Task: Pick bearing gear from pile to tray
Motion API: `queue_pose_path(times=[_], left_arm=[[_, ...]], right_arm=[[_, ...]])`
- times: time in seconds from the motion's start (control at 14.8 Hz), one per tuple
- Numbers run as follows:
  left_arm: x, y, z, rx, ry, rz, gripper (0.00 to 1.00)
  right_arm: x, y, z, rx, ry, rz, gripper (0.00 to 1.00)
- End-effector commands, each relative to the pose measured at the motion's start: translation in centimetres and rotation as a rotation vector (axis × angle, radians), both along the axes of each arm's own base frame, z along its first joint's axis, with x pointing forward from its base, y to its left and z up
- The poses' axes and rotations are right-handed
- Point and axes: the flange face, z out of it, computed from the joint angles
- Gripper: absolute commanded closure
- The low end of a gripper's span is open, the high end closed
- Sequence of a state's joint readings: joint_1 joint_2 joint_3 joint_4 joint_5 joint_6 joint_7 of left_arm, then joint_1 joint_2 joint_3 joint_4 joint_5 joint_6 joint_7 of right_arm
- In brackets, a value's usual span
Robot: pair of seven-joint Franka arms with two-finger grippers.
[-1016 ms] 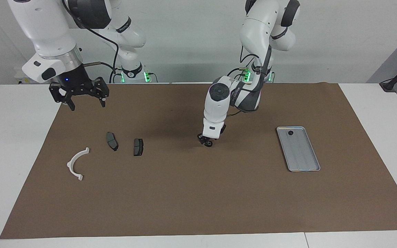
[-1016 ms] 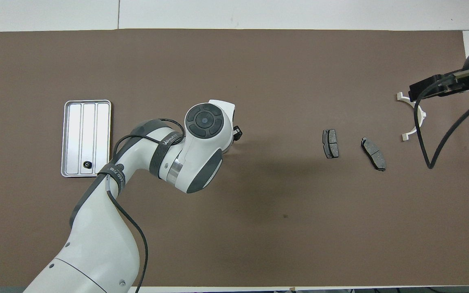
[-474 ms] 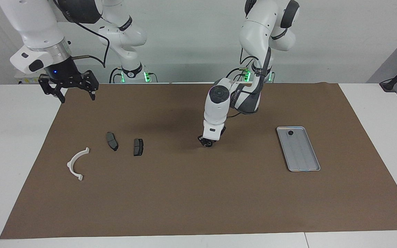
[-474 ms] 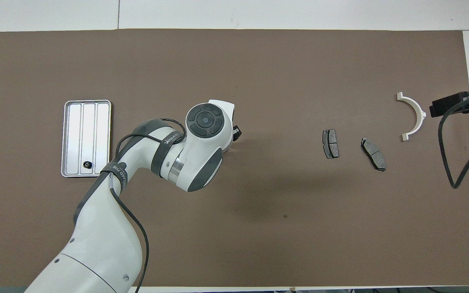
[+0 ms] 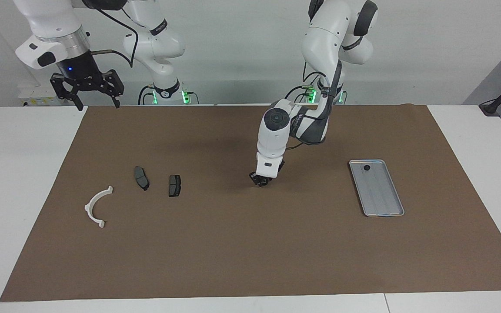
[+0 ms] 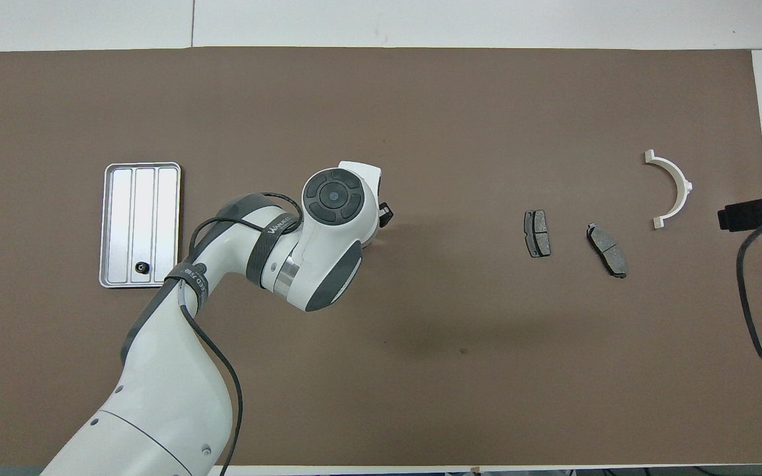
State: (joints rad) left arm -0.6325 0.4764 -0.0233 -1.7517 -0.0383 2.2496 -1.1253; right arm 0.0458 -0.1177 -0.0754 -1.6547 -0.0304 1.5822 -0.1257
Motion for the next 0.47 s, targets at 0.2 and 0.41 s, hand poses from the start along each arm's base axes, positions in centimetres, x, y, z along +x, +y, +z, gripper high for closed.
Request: queue_pose_path(times=[0.2, 0.41], left_arm=[[-0.15, -0.32, -0.75, 0.007, -0.025, 0.022, 0.64], [-0.11, 0.0, -0.71, 0.023, -0.008, 0.023, 0.86]], right_arm=[[-0.43, 0.61, -0.5, 0.022, 0.009, -0.023, 0.0], [-0.46, 0.39, -0.32, 0.024, 0.007, -0.026, 0.0]])
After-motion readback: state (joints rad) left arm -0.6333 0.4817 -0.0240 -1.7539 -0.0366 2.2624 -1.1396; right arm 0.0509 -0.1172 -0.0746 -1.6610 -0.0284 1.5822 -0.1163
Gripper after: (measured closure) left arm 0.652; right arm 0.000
